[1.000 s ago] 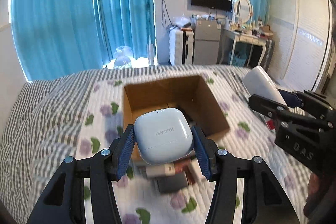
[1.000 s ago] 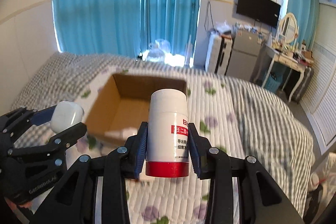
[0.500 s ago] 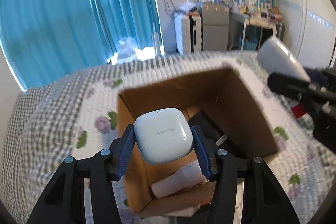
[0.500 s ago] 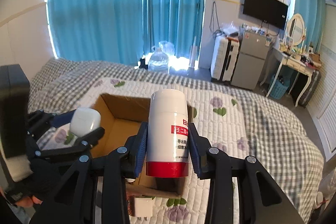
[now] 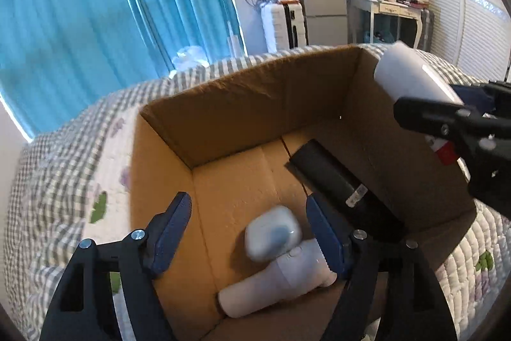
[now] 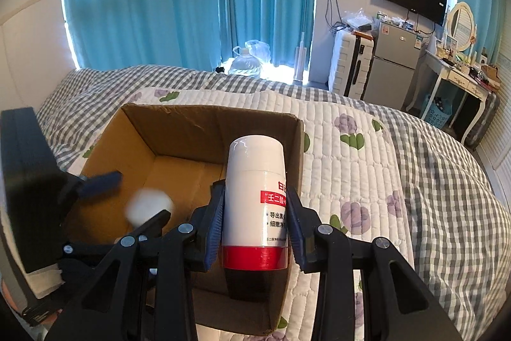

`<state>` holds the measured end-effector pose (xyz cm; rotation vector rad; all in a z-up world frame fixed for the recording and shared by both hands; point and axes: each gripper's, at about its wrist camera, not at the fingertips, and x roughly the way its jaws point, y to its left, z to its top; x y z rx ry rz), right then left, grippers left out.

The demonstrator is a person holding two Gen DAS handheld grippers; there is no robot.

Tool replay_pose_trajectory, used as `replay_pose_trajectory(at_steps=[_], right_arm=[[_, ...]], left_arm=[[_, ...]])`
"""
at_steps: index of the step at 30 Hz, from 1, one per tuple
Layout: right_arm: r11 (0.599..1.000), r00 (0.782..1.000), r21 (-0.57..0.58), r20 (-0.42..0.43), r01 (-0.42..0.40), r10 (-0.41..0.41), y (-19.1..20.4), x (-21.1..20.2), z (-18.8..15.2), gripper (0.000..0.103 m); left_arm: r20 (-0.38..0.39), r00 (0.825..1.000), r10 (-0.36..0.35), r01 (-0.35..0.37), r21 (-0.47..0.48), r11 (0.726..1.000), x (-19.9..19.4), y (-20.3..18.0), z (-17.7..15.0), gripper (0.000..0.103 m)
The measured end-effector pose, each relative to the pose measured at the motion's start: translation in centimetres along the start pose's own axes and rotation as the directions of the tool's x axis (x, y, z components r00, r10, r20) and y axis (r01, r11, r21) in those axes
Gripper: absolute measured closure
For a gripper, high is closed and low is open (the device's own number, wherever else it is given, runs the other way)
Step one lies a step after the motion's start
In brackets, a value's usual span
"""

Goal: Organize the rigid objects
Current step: 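Carry the bottle and earbuds case into the box and open both grippers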

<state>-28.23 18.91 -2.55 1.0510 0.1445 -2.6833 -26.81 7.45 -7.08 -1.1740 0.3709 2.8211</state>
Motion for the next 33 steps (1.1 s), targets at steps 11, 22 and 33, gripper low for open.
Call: replay_pose_trajectory(at_steps=[11,22,33], right_arm=[[0.999,0.999,0.024,-0.003,-0.039,0.039,1.9,-1.2,0.3,0.067],[0.997,0.993,0.038,-0.097,-0.06,0.063,5.2,5.0,-1.8,0.067],[0.999,0.999,0.022,-0.018,-0.036,0.036,5.0,-0.1,-1.1,0.041]], left_arm=[[0.063,0.997,-0.045,0.051,-0.101,0.994,-5.5,5.3,1.1,0.026],[0.057,0.997,-0.045,0.054,-0.163,0.985,-5.7,8.7,-1.2,0.027],[0.087,0.996,-0.031,0.045,-0.161,0.986,-9.3,7.9,-1.6,0.027]])
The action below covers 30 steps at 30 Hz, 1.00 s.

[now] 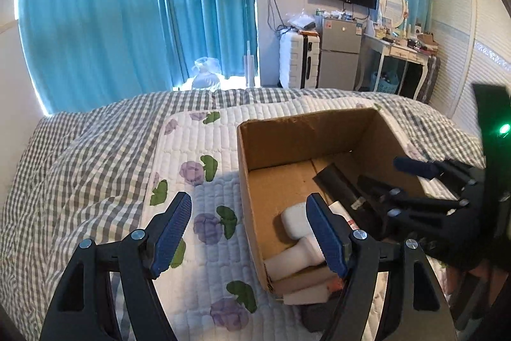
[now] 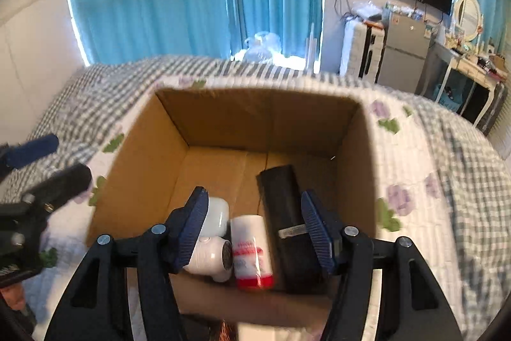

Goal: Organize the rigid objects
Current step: 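Carry the bottle and earbuds case into the box and open both grippers, then grasp the grey power bank with the left gripper while the right grasps a white charger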

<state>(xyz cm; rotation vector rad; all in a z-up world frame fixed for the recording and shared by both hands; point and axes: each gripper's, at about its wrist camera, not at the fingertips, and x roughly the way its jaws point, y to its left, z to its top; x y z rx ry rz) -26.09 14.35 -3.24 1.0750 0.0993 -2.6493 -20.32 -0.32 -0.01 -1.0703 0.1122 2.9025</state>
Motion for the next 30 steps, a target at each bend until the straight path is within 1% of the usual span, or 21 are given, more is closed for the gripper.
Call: replay_pose_trajectory(at_steps=[4,6,7,9,11,12,14,17,20,22,23,25,27,28,30], right_arm=[[0.999,0.998,-0.024,0.043,0.039,-0.038,-0.1,-4.7,0.4,0.035],[0.998,0.997,-0.035,0.049,0.053,-0.052,-0.3,-6.4,0.4,0.028],[0.997,0.997,-0.037,0.05,0.064,-0.062,-0.4,-7.4,0.2,0.027],[0.996,0.996,-0.046,0.048,0.077,-0.075,-0.5,-8.7,-0.9,0.024],[0.995,0.996,-0.054,0.038,0.087,-0.085,-0.8,-9.4,-2.3,0.021],[0.994,0.995,-0.059,0.024,0.093,-0.092,-1.0,-9.5,-3.2,0.016],[0.992,0.994,-0.067,0.004,0.107,-0.107,-1.6,-9.2,-5.1,0.01],[0.991,0.991,-0.056,-0.042,0.122,-0.124,-2.4,-7.6,-7.9,0.01],[0.989,0.985,-0.028,-0.091,0.143,-0.145,-3.4,-5.7,-10.4,0.01],[0.987,0.979,-0.008,-0.124,0.159,-0.159,-4.2,-4.6,-11.6,0.01],[0.986,0.976,0.0,-0.138,0.169,-0.168,-4.4,-4.2,-12.3,0.01],[0.984,0.971,0.014,-0.169,0.176,-0.171,-4.9,-3.6,-13.1,0.01],[0.985,0.968,0.022,-0.189,0.172,-0.165,-5.2,-3.2,-13.5,0.01],[0.985,0.967,0.023,-0.194,0.172,-0.164,-5.3,-3.1,-13.6,0.01],[0.983,0.965,0.021,-0.195,0.183,-0.176,-5.2,-2.9,-13.8,0.01]], left_arm=[[0.021,1.0,0.001,-0.001,0.005,1.0,-2.4,-0.6,-0.1,0.026],[0.018,1.0,-0.004,0.004,0.006,1.0,-3.4,-1.1,-0.4,0.026],[0.013,1.0,-0.004,0.004,0.006,1.0,-3.7,-1.4,-0.7,0.025],[-0.005,1.0,0.003,-0.003,-0.003,1.0,-3.8,-1.9,-1.7,0.013],[-0.035,0.999,0.008,-0.008,-0.02,1.0,-3.4,-2.3,-3.1,0.012],[-0.052,0.999,0.006,-0.007,-0.026,1.0,-3.1,-2.4,-3.7,0.012],[-0.088,0.996,0.004,-0.008,-0.045,0.999,-2.2,-2.7,-5.3,0.012],[-0.148,0.989,-0.01,0.001,-0.061,0.998,-0.4,-3.5,-7.9,0.012],[-0.21,0.977,-0.032,0.017,-0.071,0.997,1.4,-4.8,-10.3,0.012],[-0.244,0.967,-0.078,0.058,-0.09,0.994,2.5,-5.9,-11.5,0.012],[-0.251,0.965,-0.082,0.061,-0.087,0.994,2.8,-6.3,-11.9,0.012],[-0.266,0.962,-0.063,0.049,-0.06,0.997,3.9,-7.4,-12.4,0.012],[-0.277,0.959,-0.06,0.048,-0.049,0.998,5.0,-8.1,-12.9,0.012],[-0.275,0.96,-0.055,0.044,-0.047,0.998,5.3,-8.3,-13.1,0.012],[-0.265,0.964,-0.023,0.017,-0.026,1.0,6.2,-8.9,-13.5,0.012]])
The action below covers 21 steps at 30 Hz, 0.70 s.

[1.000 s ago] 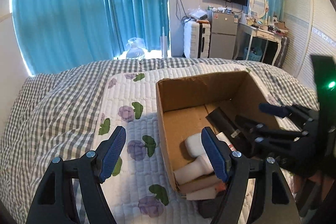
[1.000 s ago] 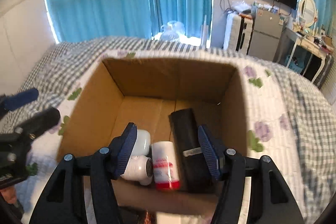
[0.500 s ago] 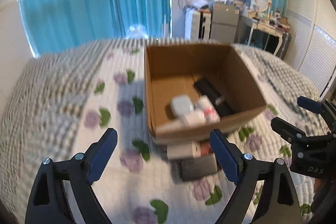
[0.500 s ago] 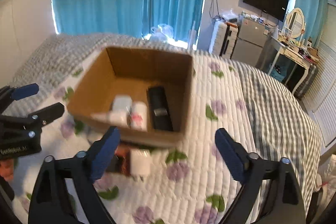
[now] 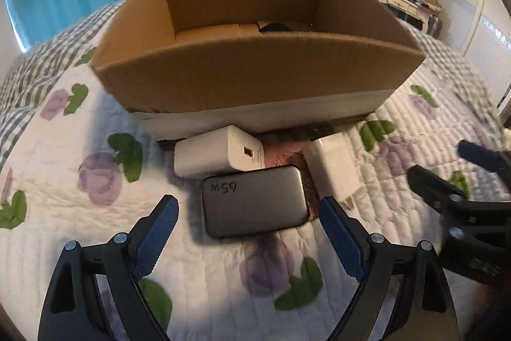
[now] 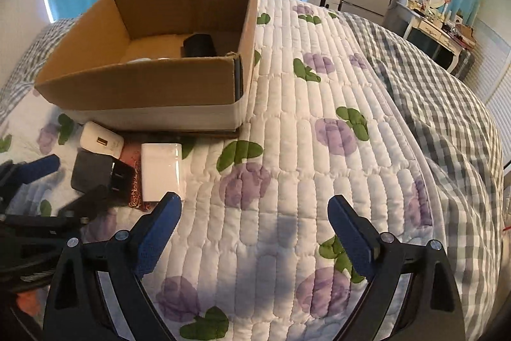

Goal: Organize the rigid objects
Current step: 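Grasp the grey power bank with the left gripper while the right grasps a white charger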

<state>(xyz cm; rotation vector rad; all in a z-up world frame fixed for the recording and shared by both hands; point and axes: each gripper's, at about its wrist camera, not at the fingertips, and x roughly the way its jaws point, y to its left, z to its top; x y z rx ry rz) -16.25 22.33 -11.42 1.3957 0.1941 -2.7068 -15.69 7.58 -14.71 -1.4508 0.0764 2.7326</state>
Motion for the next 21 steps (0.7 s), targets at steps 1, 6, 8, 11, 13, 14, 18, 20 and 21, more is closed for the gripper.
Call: replay_pose_trajectory(at_steps=[1,6,8,11,13,14,18,20,21], right_arm=[[1.0,1.0,-0.001,0.001,0.001,-0.001,0.0,0.0,-0.1,0.01],[1.0,1.0,0.009,-0.017,-0.012,0.012,0.0,0.6,0.0,0.01],[1.0,1.0,0.011,-0.028,-0.011,0.011,0.1,1.0,-0.1,0.01],[1.0,0.999,0.005,-0.035,-0.008,0.008,0.4,1.3,-0.1,0.01],[1.0,1.0,-0.004,-0.023,-0.017,0.017,0.7,1.1,-0.1,0.01],[1.0,1.0,-0.009,-0.017,-0.021,0.021,0.8,1.1,-0.1,0.01],[0.997,0.998,-0.054,0.0,-0.056,0.056,2.1,1.1,0.1,0.01],[0.994,0.997,-0.087,-0.001,-0.073,0.073,3.2,1.4,0.3,0.01],[0.992,0.997,-0.099,-0.004,-0.079,0.079,3.6,1.6,0.4,0.01]], left_arm=[[0.001,1.0,0.004,-0.004,0.001,1.0,0.3,-0.1,0.0,0.012],[0.01,0.999,-0.044,0.044,-0.044,0.998,1.4,0.6,0.0,0.032],[0.014,0.998,-0.063,0.063,-0.052,0.997,1.4,0.8,-0.1,0.032],[0.019,0.997,-0.071,0.072,-0.052,0.996,0.7,1.3,-0.6,0.033],[0.027,0.997,-0.074,0.075,-0.053,0.996,-0.1,1.7,-0.9,0.033],[0.029,0.998,-0.063,0.065,-0.048,0.997,-0.6,1.9,-1.1,0.033],[0.022,1.0,0.013,-0.012,-0.041,0.999,-2.0,3.0,-1.8,0.033],[0.026,1.0,0.018,-0.016,-0.06,0.998,-2.4,3.7,-1.5,0.033],[0.034,0.999,0.025,-0.023,-0.064,0.998,-2.7,4.0,-1.4,0.033]])
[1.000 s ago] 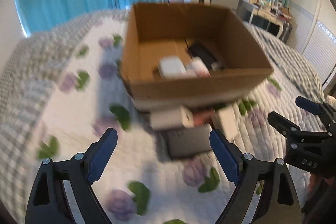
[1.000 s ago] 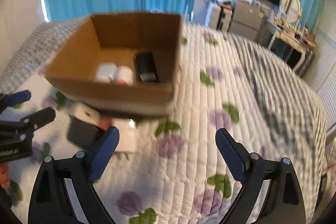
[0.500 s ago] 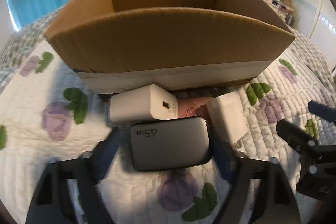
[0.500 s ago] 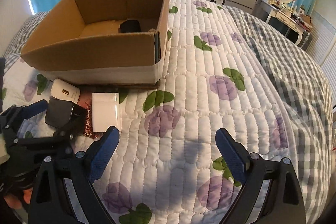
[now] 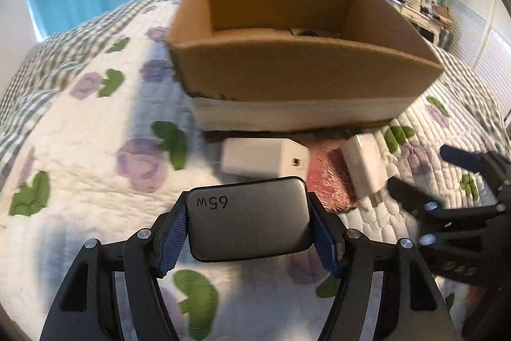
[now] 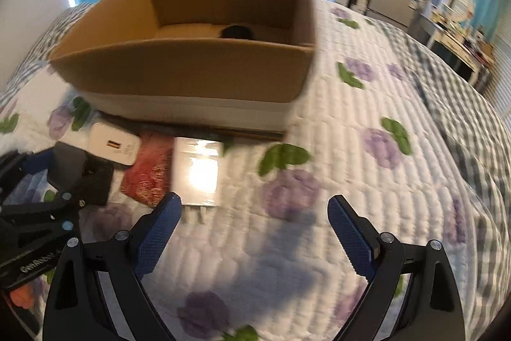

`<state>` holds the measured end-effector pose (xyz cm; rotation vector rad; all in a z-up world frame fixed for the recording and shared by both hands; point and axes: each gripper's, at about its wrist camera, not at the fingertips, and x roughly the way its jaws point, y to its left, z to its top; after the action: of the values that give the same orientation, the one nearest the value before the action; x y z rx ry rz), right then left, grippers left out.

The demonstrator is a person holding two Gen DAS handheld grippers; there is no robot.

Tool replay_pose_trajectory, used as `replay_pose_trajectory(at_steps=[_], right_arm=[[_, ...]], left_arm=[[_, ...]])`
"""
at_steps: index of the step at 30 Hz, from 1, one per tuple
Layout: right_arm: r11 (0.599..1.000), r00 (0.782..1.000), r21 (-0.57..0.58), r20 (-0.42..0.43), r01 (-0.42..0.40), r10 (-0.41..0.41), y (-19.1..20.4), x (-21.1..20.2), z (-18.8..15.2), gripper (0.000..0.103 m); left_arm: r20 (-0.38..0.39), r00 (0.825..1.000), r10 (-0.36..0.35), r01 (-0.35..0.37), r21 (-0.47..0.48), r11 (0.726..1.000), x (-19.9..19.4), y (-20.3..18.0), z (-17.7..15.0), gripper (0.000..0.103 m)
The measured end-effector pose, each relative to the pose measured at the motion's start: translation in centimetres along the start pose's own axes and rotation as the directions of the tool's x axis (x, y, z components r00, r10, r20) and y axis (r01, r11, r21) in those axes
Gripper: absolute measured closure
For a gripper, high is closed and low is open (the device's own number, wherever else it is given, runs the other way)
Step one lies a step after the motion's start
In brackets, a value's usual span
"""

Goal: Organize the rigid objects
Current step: 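Grasp the grey power bank with the left gripper while the right grasps a white charger, then lower the power bank and charger into the box and open both grippers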

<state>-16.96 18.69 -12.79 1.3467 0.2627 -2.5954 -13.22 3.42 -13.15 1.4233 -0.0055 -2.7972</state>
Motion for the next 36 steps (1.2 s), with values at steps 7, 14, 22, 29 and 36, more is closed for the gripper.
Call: replay_pose_trajectory(at_steps=[7,14,22,29,36], right_arm=[[0.995,0.993,0.004,-0.055,-0.103,0.103,2.0,2.9,1.2,0.022],[0.989,0.985,0.058,-0.092,-0.139,0.144,2.0,4.9,2.1,0.043],[0.988,0.987,0.053,-0.052,-0.147,0.15,2.3,3.7,1.7,0.062],[0.997,0.996,-0.001,0.032,-0.081,0.081,3.2,-1.4,1.0,0.062],[0.997,0.993,-0.01,0.094,-0.076,0.077,2.5,-5.5,1.3,0.062]], left_arm=[[0.081,0.995,0.06,-0.06,0.0,0.998,-1.3,1.0,1.2,0.033],[0.083,0.995,0.056,-0.055,-0.011,0.998,-0.6,1.4,1.6,0.033],[0.079,0.995,0.052,-0.05,-0.021,0.999,-1.0,1.4,1.3,0.033],[0.097,0.995,0.018,-0.015,-0.031,0.999,-3.3,1.6,1.3,0.033],[0.121,0.992,-0.023,0.023,0.003,1.0,-7.0,1.6,2.2,0.033]])
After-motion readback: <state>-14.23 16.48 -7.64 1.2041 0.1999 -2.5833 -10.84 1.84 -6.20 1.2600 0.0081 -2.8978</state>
